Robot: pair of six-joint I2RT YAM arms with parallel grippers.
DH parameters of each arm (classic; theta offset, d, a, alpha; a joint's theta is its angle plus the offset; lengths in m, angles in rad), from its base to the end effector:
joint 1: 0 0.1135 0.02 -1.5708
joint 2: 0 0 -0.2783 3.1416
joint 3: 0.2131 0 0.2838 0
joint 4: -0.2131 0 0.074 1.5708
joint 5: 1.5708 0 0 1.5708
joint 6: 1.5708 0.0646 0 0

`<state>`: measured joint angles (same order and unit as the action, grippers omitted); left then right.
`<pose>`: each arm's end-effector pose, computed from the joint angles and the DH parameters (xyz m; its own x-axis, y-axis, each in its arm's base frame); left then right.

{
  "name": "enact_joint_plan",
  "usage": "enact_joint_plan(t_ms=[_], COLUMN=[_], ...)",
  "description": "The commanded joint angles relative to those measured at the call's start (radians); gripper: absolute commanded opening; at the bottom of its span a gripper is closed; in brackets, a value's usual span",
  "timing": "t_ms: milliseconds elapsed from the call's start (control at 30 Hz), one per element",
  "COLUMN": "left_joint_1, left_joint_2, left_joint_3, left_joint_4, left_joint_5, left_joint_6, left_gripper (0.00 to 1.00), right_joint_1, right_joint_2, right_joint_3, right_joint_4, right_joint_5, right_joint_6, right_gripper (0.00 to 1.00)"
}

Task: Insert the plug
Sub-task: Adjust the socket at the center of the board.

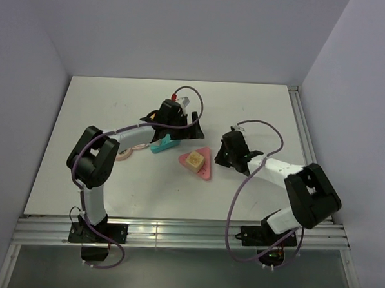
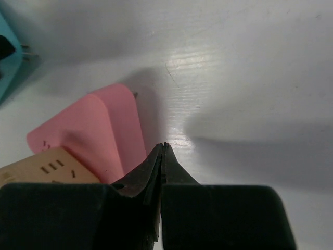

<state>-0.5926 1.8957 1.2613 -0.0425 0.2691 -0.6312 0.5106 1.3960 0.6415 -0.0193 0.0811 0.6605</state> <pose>0.3836 -0.2790 0.1758 -0.8386 -0.1211 -0.5310 0.2669 0.7586 -0.5945 0.2763 0.1488 0.1446 -0.7493 0.2812 -0.5996 0.0294 0.9186 0.3941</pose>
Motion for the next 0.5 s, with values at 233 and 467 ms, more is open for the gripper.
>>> enact_joint_plan(t_ms=[233, 467], left_joint_1=[0.005, 0.092], left_joint_2=[-0.070, -0.061], left_joint_3=[-0.075, -0.152], left_joint_4=[0.007, 0.076], left_joint_5=[-0.036, -0.028], left_joint_6=[-0.048, -0.076], left_gripper=[0.99, 1.00], right_joint_1=[0.003, 0.031], right_joint_2=[0.205, 0.222], right_joint_3=[0.118, 0.121], right_joint_4=[0.189, 0.263], right_joint_5=[-0.185, -0.303], right_joint_6=[0.051, -0.019], right_gripper=[0.00, 0.01])
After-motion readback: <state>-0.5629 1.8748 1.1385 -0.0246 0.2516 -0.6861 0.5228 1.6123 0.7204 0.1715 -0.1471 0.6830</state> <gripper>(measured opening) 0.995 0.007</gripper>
